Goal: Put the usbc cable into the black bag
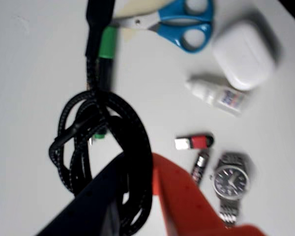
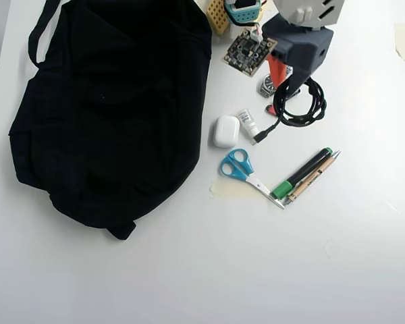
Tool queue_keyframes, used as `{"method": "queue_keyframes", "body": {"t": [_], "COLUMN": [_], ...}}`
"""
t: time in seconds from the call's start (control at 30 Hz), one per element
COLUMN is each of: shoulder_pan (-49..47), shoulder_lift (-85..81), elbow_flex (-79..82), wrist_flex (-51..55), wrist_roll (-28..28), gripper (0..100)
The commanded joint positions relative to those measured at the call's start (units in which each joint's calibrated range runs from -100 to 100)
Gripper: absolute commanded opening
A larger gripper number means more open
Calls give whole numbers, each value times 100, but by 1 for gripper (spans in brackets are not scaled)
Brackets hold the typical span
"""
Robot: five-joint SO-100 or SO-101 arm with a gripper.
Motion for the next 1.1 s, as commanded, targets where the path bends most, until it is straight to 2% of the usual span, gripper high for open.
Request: {"method": "queue_keyframes", "body": {"t": [0.0,0.27,0.57,0.67,0.77,1.07], "shoulder_pan": [18,145,1058,1514,2098,4192], "shoulder_lift": [-1267,-3392,-5300,-5699,-5848,-5857], "elbow_flex": [847,3741,6598,7038,7101,7047], "wrist_flex": [-260,-1638,-3482,-3955,-3998,-3973], "wrist_roll": [12,112,736,1040,1339,1711], "gripper": [2,2,2,2,2,2]}}
